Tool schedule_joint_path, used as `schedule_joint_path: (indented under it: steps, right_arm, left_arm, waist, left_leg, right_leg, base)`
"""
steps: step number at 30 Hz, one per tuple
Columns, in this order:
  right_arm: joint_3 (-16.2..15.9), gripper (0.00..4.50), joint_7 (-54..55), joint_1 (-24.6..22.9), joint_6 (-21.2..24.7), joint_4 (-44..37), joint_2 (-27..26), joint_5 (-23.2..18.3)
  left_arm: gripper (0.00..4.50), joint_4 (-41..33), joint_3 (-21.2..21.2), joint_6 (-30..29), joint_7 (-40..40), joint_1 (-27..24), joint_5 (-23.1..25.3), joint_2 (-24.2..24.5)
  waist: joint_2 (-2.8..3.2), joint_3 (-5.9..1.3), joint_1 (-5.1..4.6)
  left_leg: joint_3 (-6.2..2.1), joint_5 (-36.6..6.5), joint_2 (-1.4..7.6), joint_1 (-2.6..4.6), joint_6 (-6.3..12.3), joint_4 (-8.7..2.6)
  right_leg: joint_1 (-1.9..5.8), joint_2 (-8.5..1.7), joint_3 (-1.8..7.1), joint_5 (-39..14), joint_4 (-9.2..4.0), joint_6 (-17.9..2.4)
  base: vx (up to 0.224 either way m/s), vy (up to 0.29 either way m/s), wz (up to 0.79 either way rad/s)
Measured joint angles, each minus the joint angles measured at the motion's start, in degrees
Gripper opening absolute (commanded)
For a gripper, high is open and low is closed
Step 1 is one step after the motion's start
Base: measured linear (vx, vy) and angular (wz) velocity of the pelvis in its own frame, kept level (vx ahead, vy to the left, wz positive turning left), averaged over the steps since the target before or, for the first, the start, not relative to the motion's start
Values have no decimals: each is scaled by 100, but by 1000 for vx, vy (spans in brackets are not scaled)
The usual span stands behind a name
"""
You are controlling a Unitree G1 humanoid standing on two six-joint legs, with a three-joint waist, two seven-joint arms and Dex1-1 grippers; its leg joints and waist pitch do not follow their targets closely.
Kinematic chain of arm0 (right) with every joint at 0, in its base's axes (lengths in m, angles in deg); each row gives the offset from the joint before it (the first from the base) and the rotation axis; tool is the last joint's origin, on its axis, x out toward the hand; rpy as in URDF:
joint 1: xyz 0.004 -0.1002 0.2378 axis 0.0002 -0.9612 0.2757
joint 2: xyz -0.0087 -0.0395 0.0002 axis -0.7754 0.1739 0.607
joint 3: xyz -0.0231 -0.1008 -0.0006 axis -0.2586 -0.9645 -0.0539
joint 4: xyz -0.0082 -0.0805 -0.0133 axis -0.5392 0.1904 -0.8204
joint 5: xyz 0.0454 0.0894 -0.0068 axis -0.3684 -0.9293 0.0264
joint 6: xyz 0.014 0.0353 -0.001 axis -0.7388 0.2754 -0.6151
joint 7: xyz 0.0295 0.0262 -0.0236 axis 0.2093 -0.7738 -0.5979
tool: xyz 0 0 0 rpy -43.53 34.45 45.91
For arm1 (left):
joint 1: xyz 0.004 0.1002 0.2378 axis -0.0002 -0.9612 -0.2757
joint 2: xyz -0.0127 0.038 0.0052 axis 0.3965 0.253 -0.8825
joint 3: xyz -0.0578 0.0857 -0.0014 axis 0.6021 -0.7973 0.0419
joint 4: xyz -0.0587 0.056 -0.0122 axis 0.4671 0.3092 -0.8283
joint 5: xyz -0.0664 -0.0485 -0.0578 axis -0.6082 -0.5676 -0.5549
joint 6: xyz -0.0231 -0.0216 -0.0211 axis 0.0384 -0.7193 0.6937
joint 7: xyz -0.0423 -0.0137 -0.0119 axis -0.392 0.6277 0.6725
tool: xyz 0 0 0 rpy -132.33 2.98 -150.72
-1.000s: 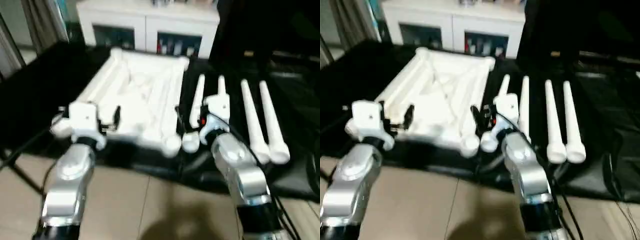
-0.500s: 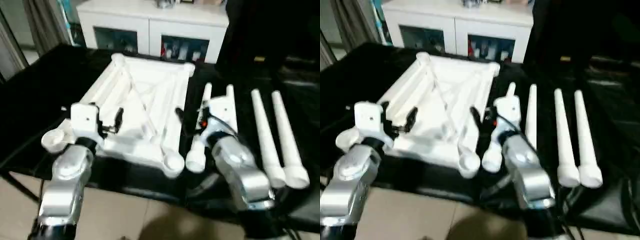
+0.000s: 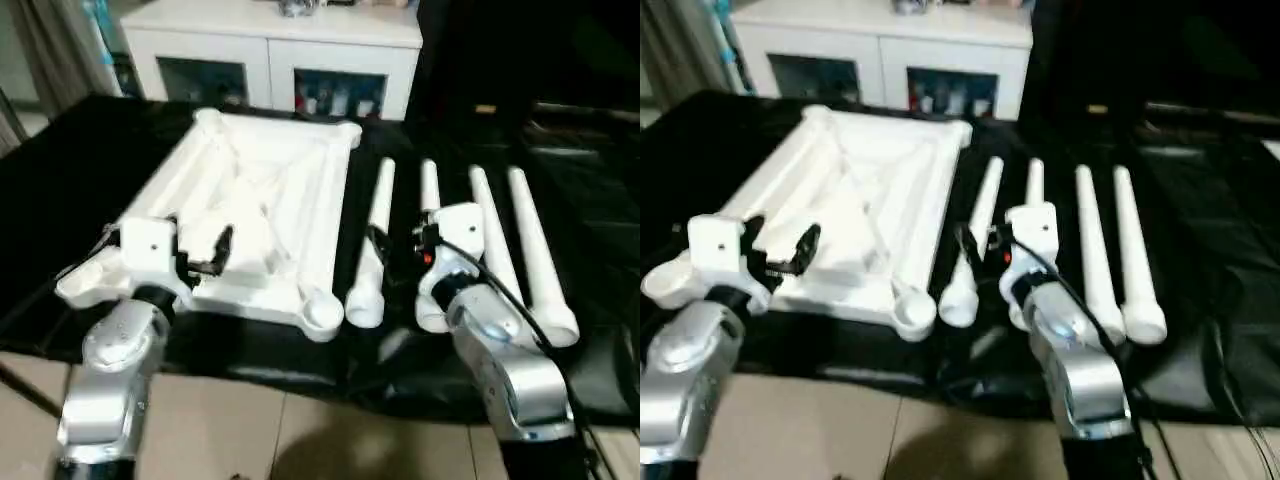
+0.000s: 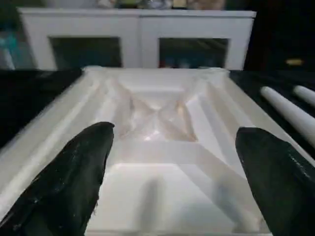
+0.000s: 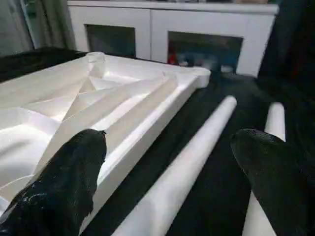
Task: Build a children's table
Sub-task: Move to table
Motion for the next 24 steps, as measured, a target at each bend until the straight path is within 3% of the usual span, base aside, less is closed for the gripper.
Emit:
schedule_joint_path:
  steps: [2,3,4,5,6,8,9,11,12,13,14,15,16,17,18,21,24]
  right_arm:
    - [16,450,-19,0,19,-2,150,27]
    - [120,450,-21,-2,18,7,211,24]
    - [271,450,-18,9,11,29,221,7]
    - [342,450,-19,50,-16,70,213,-8]
    - [329,450,-23,88,-46,121,153,-18]
    - [234,450,-30,119,-62,152,33,-43]
    - [127,450,-29,163,-62,184,-8,-50]
    - [90,450,-25,273,-63,182,-14,-59]
    - [91,450,-23,331,-66,176,-23,-69]
    - [90,450,-24,335,-67,173,-31,-74]
    - [90,450,-25,334,-67,172,-36,-75]
    - [90,450,-28,334,-67,172,-36,-74]
    - [91,450,-31,334,-71,169,-29,-67]
    - [95,450,-54,331,-74,168,3,-61]
    - [115,450,-103,319,-74,185,69,-57]
    - [224,450,-231,326,-73,195,264,-67]
    - [313,450,-284,359,-56,195,275,-191]
  left_arm:
    - [443,-97,-169,-3,-25,6,79,-82]
    - [443,-136,-307,-19,-42,46,120,-174]
    - [443,-202,-417,-4,-80,56,192,-227]
    - [443,-271,-494,3,-122,46,302,-224]
    - [443,-309,-529,1,-189,31,429,-177]
    - [443,-330,-541,-39,-282,23,557,-98]
    - [443,-364,-557,-75,-350,14,626,-99]
    - [443,-402,-559,-116,-404,4,699,-120]
    - [443,-424,-560,-146,-435,-1,700,-159]
    - [443,-441,-554,-205,-469,0,688,-185]
    - [443,-450,-524,-271,-495,3,677,-216]
    - [443,-459,-503,-360,-533,6,676,-251]
    - [443,-460,-494,-394,-531,11,659,-267]
    - [443,-466,-501,-395,-499,12,636,-272]
    - [443,-485,-565,-395,-435,11,587,-268]
    - [443,-648,-807,-409,-338,32,725,-103]
    - [443,-703,-756,-452,-349,53,847,-20]
  waist:
    - [-35,15,67]
    - [-30,18,77]
    - [1,8,74]
    - [47,-10,52]
    - [79,-10,-41]
    - [103,-4,-209]
    - [120,7,-234]
    - [120,5,-209]
    - [121,6,-198]
    - [116,2,-184]
    - [99,-8,-174]
    - [65,-28,-160]
    - [18,-47,-145]
    - [21,-47,-116]
    - [16,-37,-51]
    - [11,-25,31]
    - [23,-17,41]
  left_leg:
    - [-19,-78,-121,15,76,60]
    - [-274,-205,-274,-67,316,241]
    - [-503,-257,-335,-153,408,427]
    - [-720,-264,-323,-204,394,411]
    - [-719,-235,-339,-229,150,408]
    - [-706,-205,-400,-249,262,350]
    - [-698,-200,-434,-272,298,342]
    - [-689,-165,-457,-280,293,327]
    - [-688,-115,-458,-283,312,267]
    - [-689,-71,-456,-283,320,210]
    - [-688,-18,-455,-285,319,154]
    - [-687,43,-454,-300,369,93]
    - [-674,75,-449,-325,353,81]
    - [-663,108,-430,-364,339,71]
    - [-622,131,-412,-372,317,12]
    - [-450,195,-280,-301,198,-130]
    - [-385,219,-221,-260,156,-168]
  right_leg:
    - [-14,37,254,60,-9,97]
    - [9,-8,329,146,-20,172]
    - [13,-34,328,168,-27,208]
    - [15,-32,313,185,-50,242]
    - [26,-78,256,183,-107,211]
    - [1,-175,46,-23,-78,-231]
    - [42,-231,-173,-58,6,-375]
    - [180,-216,-325,-23,16,-361]
    - [224,-208,-404,-54,41,-336]
    - [230,-202,-460,-94,145,-313]
    - [240,-198,-468,-133,209,-269]
    - [268,-209,-459,-198,191,-236]
    - [307,-227,-442,-297,60,-142]
    - [309,-231,-446,-247,40,55]
    - [263,-236,-451,-219,52,62]
    - [228,-225,-469,-185,54,19]
    - [228,-215,-482,-180,58,10]
  base:
    - [41,107,-56]
    - [-1,183,-36]
    - [-1,183,-36]
    - [0,235,-23]
    - [29,246,-12]
    - [24,246,-5]
    - [-19,207,4]
    - [-17,169,3]
    - [-27,68,1]
    - [-27,68,1]
    - [0,0,0]
    - [-57,-62,-2]
    - [-57,-62,-2]
    - [-85,-95,-6]
    - [-96,-113,-4]
    - [-86,-103,-2]
    - [-63,-58,-4]
